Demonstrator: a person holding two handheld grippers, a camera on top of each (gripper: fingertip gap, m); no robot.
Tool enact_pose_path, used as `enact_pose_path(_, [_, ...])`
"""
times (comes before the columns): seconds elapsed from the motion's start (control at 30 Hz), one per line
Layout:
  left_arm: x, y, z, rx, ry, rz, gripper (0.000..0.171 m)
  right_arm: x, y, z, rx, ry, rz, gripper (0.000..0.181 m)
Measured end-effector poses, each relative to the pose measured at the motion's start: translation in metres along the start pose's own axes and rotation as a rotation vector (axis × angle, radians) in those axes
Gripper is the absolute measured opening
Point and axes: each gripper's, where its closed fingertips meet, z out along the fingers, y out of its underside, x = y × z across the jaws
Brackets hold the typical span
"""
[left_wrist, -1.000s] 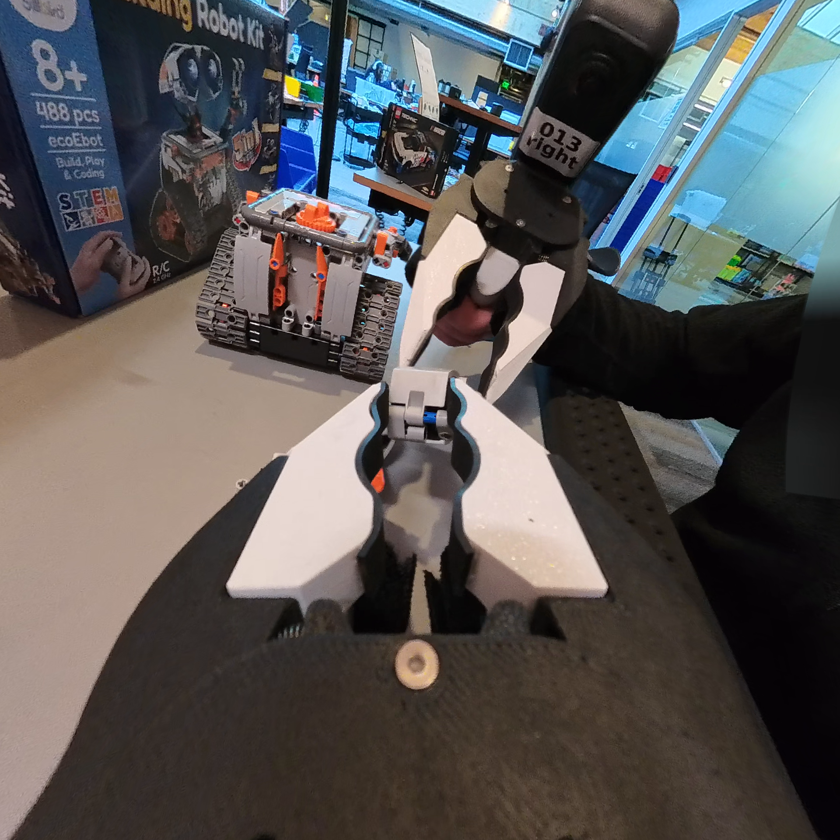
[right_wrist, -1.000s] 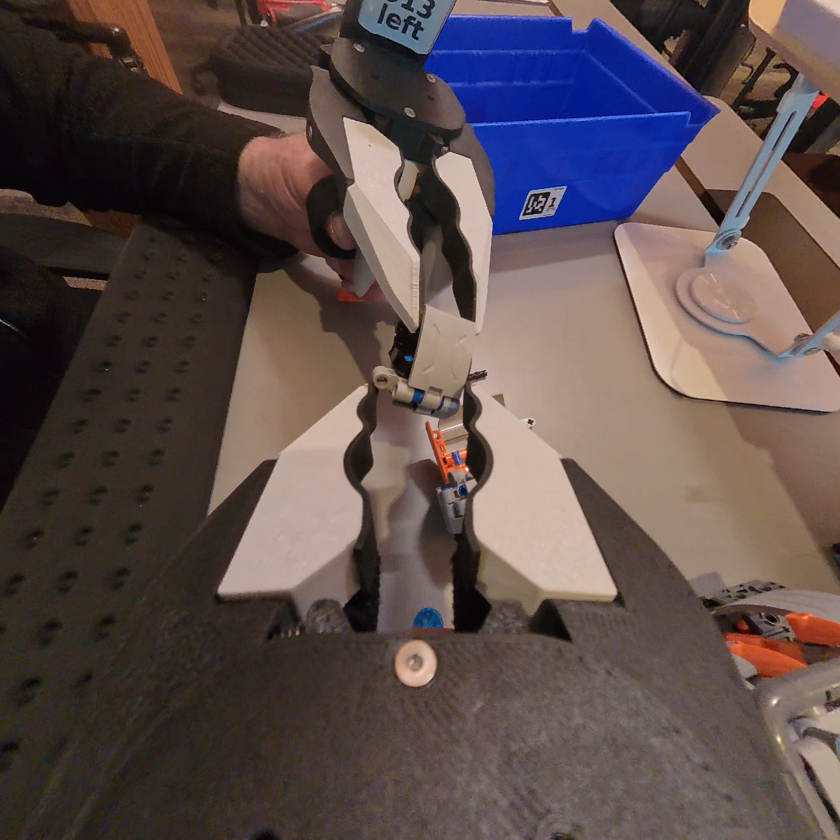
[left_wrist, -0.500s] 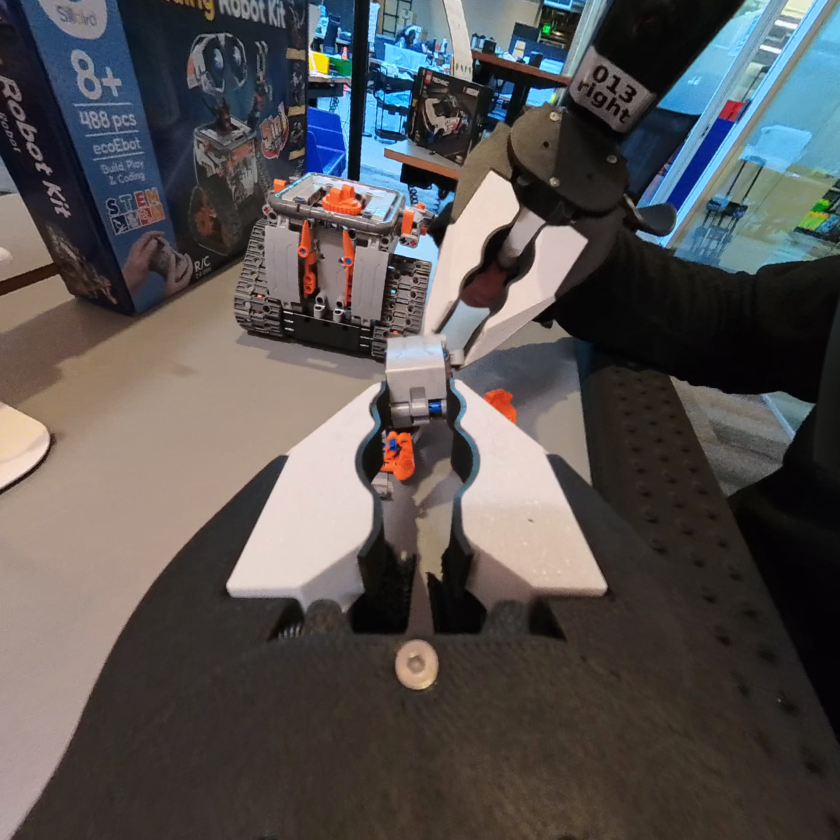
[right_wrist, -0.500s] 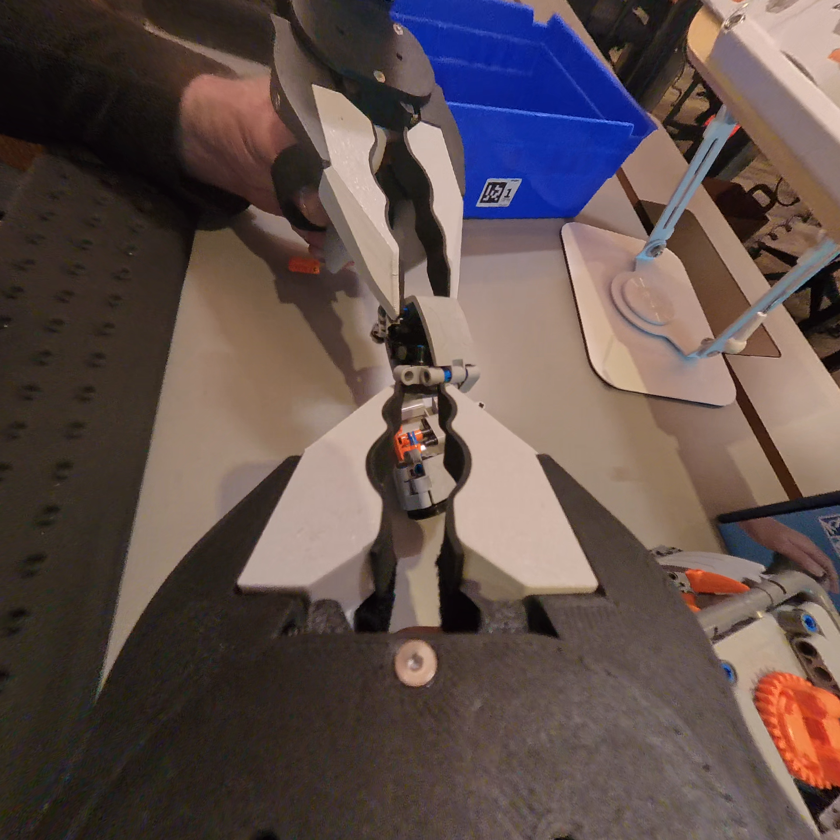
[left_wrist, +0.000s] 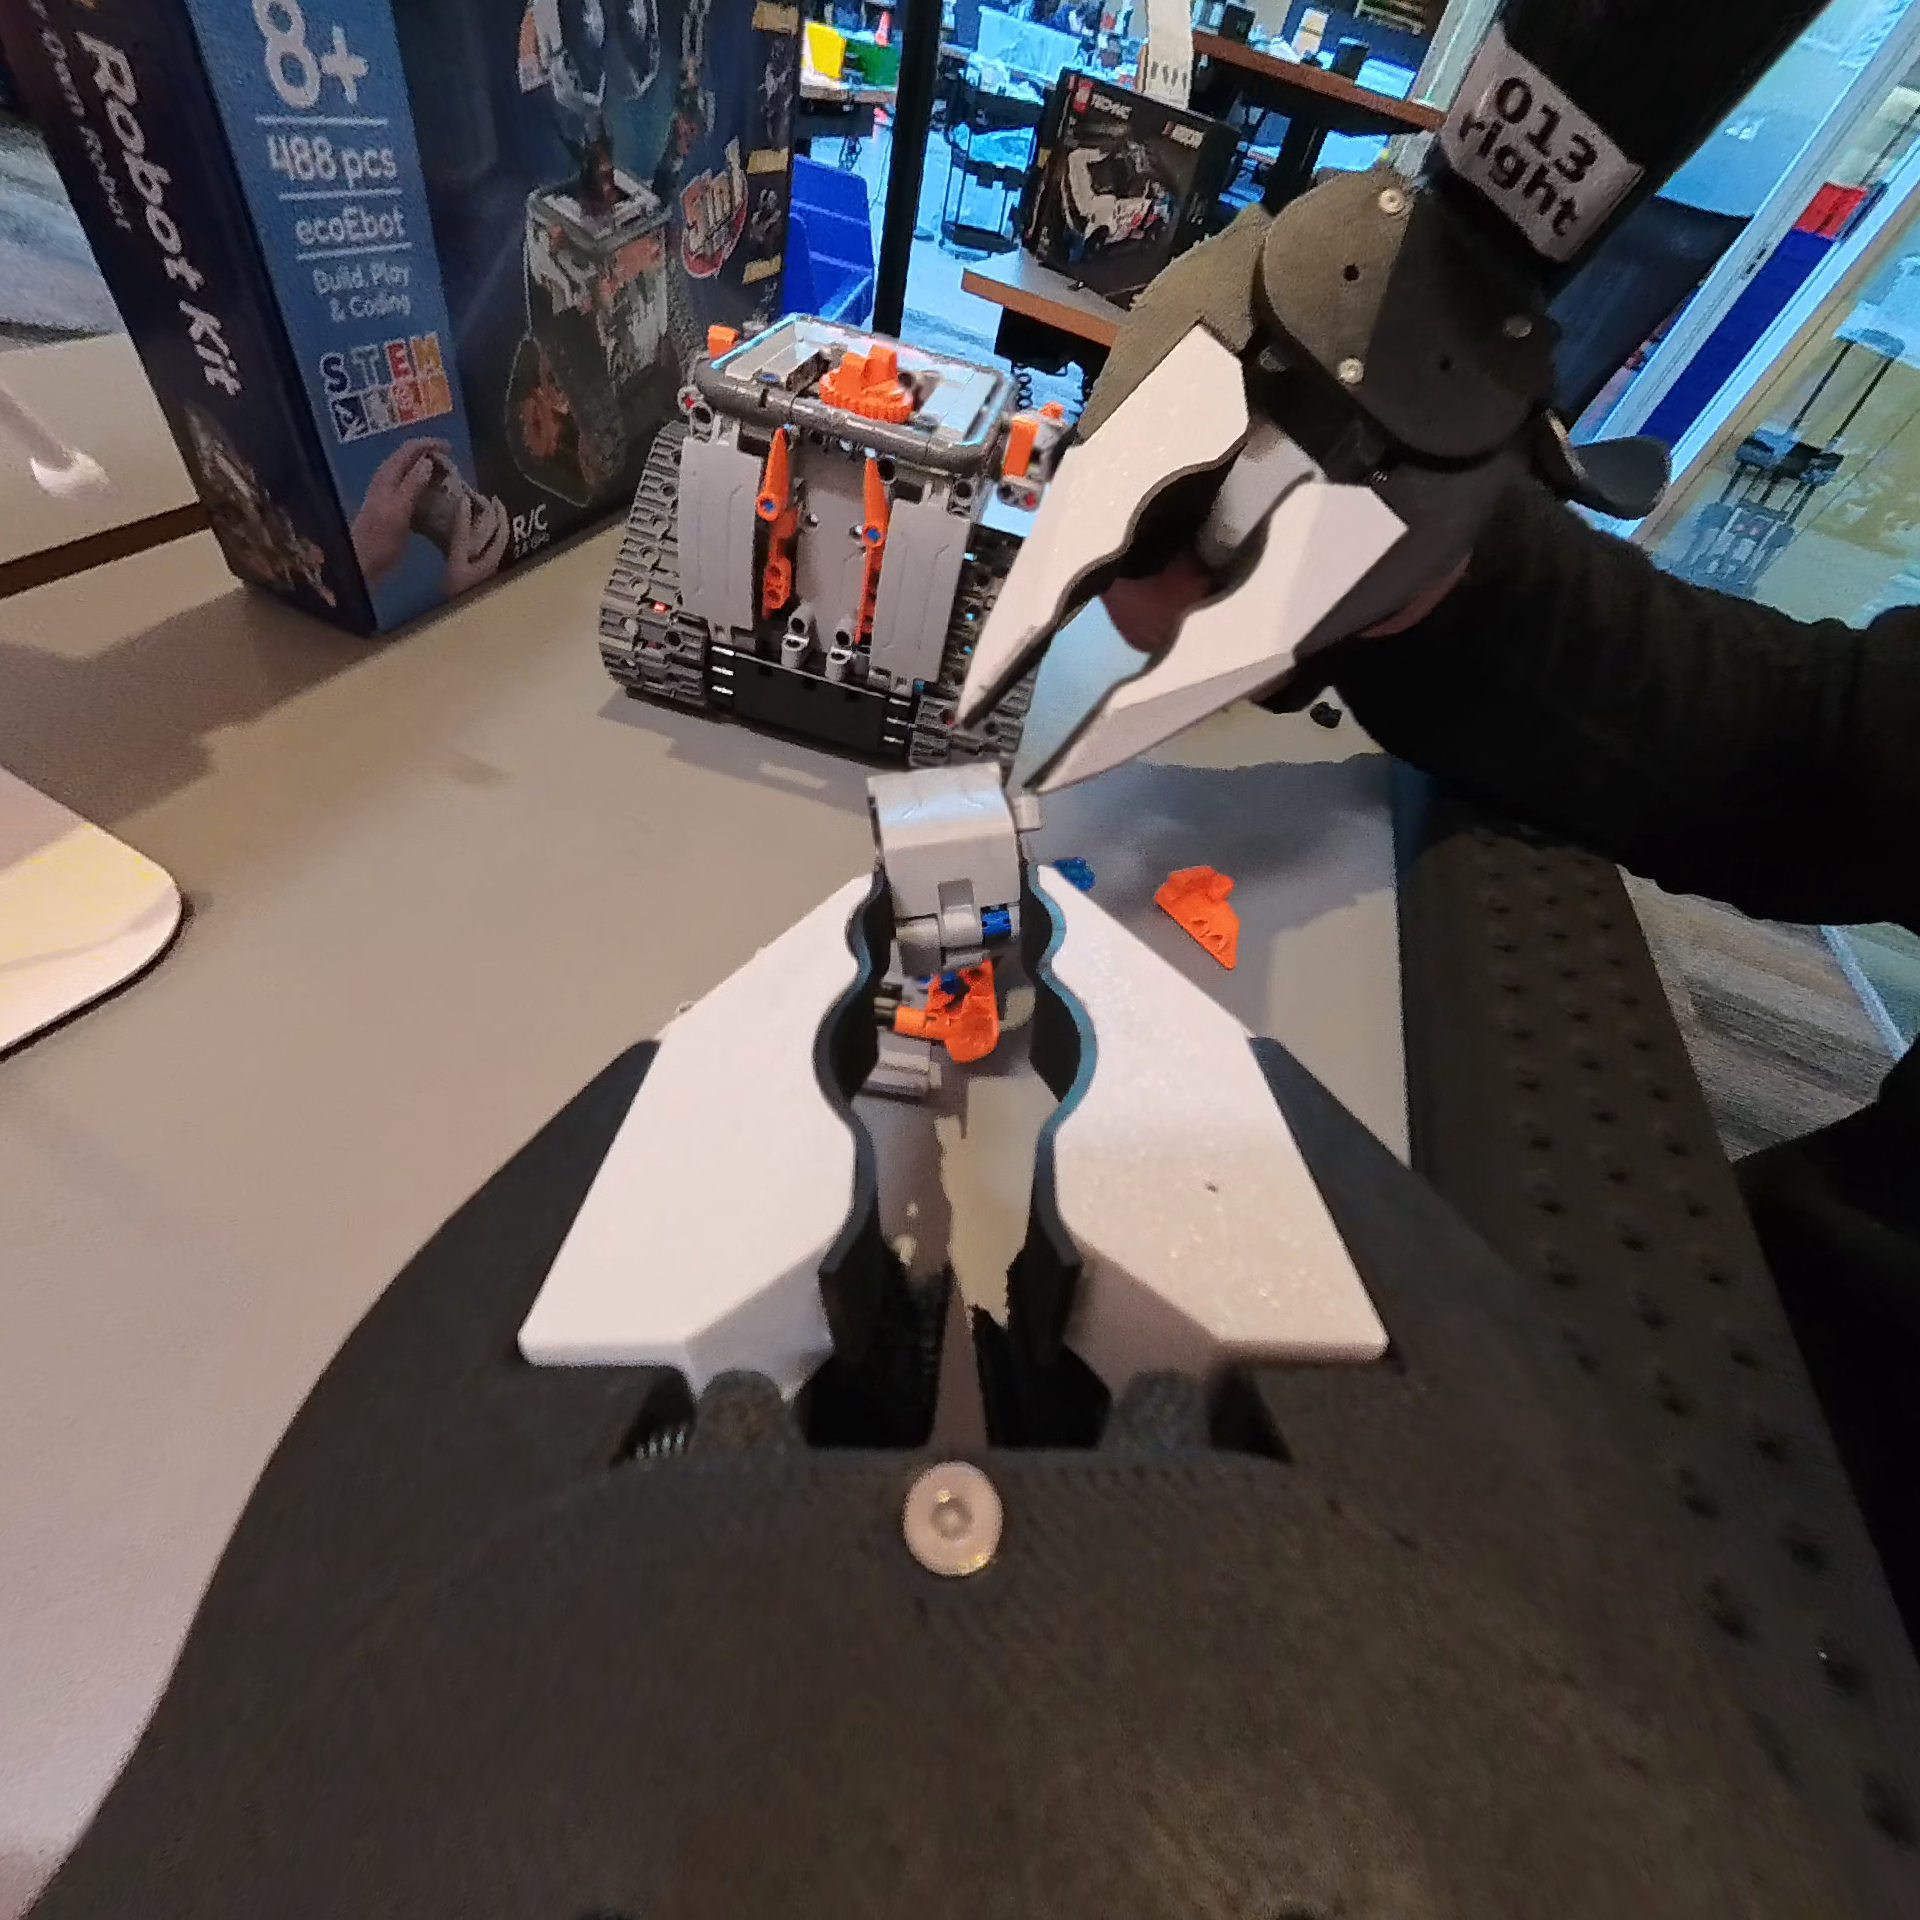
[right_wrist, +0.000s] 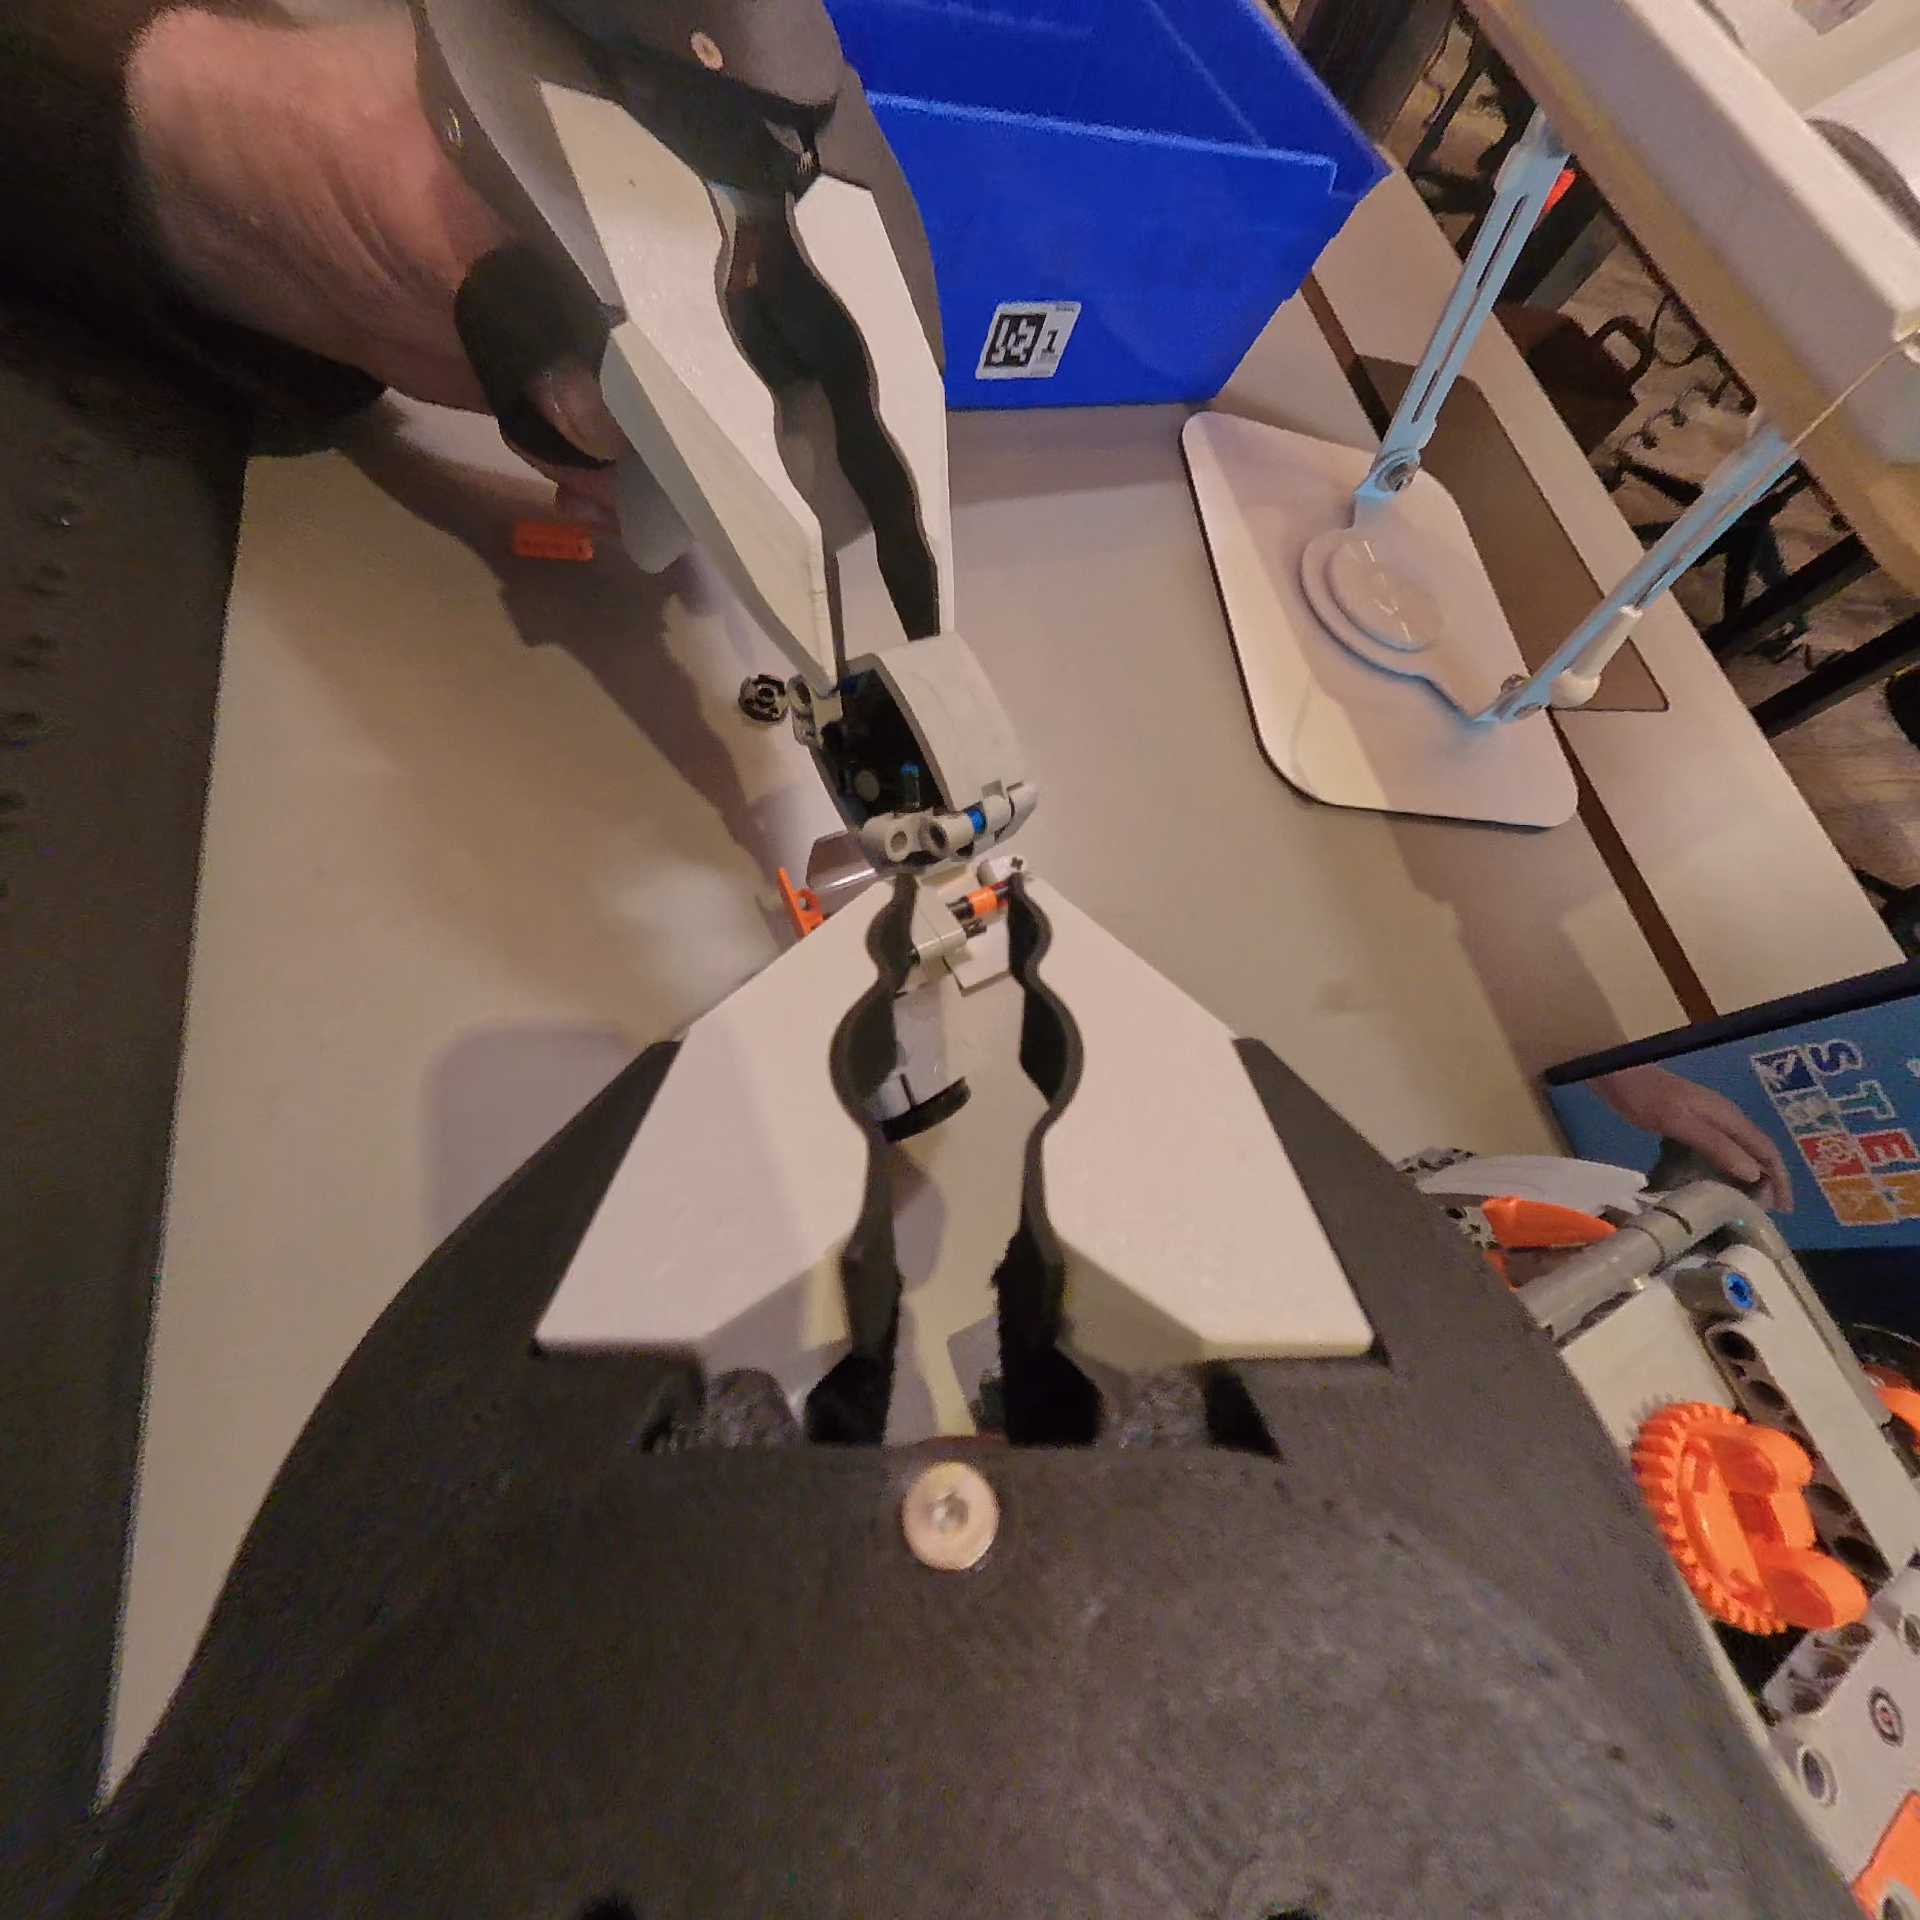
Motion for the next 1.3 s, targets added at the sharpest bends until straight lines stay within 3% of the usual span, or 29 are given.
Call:
enact_pose_path(0.13, [-0.008,0.007,0.000,-0.047,-0.052,0.009,0.022,-0.005,0.015,0.001,-0.092,-0.028,-0.021,0.041])
enact_pose_path(0.27, [-0.013,0.017,0.003,-0.130,-0.119,0.079,0.022,-0.013,0.045,0.010,-0.247,-0.063,-0.065,0.054])
enact_pose_path(0.4, [-0.014,0.025,0.005,-0.176,-0.133,0.081,0.022,-0.025,0.062,0.016,-0.349,-0.097,-0.121,0.051])
enact_pose_path(0.67, [-0.014,0.037,0.007,-0.248,-0.144,0.093,0.022,-0.055,0.044,0.013,-0.278,-0.201,-0.214,0.035])
enact_pose_path(0.83, [-0.014,0.033,0.004,-0.245,-0.159,0.108,0.022,-0.048,0.043,0.014,-0.285,-0.169,-0.161,0.050])
enact_pose_path(1.3, [-0.012,0.043,0.006,-0.309,-0.174,0.172,0.022,-0.063,0.046,0.030,-0.300,-0.194,-0.161,0.045])
